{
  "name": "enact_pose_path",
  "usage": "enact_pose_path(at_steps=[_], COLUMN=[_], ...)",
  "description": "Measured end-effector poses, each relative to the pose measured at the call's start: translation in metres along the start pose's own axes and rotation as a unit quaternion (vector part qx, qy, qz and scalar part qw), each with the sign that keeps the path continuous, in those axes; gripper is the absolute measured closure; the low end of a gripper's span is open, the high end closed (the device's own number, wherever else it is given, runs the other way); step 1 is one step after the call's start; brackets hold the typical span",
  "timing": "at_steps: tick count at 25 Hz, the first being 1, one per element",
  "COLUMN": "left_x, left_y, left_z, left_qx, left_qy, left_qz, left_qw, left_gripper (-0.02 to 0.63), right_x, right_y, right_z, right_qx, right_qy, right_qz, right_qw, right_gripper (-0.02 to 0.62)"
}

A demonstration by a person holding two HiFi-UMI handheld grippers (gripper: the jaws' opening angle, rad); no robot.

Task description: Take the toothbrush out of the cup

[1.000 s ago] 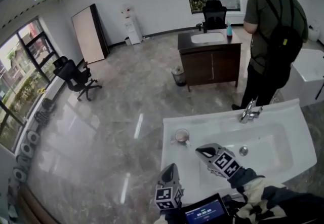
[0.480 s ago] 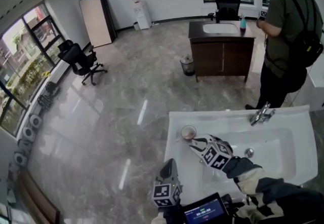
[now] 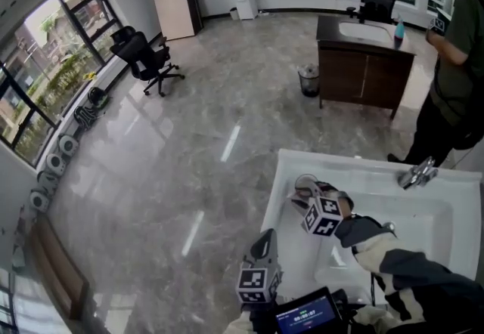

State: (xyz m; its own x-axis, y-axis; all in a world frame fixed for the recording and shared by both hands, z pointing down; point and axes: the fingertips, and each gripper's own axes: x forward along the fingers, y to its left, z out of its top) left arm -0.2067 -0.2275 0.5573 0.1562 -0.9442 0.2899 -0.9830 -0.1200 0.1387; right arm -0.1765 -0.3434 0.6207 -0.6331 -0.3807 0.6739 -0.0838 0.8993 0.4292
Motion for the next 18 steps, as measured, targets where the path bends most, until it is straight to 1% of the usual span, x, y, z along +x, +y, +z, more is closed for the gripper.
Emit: enact_pose_path(at_steps=[1,3,8,10,12,14,15,16,18], left_x=[0.001,0.003,0.006,0.008,0.011,0.017,0.019,0.021,0.023], left_y=[0.001,0.001,0.002,0.002,0.001,0.000,0.000,-0.001,-0.001], left_z=[-0.001,-0.002,-0.002,-0.002,-0.001,0.002,0.004,0.006,0.006], left_qx=[-0.001,-0.004,-0.001,-0.001,0.000,-0.003,-0.006,-0.009,-0.009], left_qy=[0.001,0.003,0.003,0.002,0.000,-0.004,-0.007,-0.008,-0.008], left_qz=[0.003,0.007,0.003,0.001,-0.003,-0.009,-0.013,-0.017,-0.023], left_qw=[1.0000,1.0000,1.0000,1.0000,1.0000,0.9999,0.9999,0.9998,0.9997], left_gripper=[0.601,0.601,0.601,0.601,0.601,0.601,0.601,0.601,0.601], right_x=[0.002,0.003,0.000,-0.008,-0.023,-0.046,-0.060,-0.075,-0.104], right_y=[-0.003,-0.010,-0.022,-0.027,-0.037,-0.046,-0.048,-0.049,-0.047], right_z=[0.001,-0.001,-0.001,0.003,0.013,0.026,0.033,0.038,0.047], right_qx=[-0.007,-0.019,-0.019,-0.016,-0.005,0.022,0.048,0.082,0.160], right_qy=[-0.002,-0.003,-0.008,-0.020,-0.042,-0.075,-0.096,-0.120,-0.171], right_qz=[-0.006,-0.025,-0.041,-0.052,-0.068,-0.076,-0.075,-0.070,-0.049], right_qw=[1.000,1.000,0.999,0.998,0.997,0.994,0.991,0.987,0.971], right_gripper=[0.456,0.569,0.577,0.577,0.577,0.577,0.577,0.577,0.577])
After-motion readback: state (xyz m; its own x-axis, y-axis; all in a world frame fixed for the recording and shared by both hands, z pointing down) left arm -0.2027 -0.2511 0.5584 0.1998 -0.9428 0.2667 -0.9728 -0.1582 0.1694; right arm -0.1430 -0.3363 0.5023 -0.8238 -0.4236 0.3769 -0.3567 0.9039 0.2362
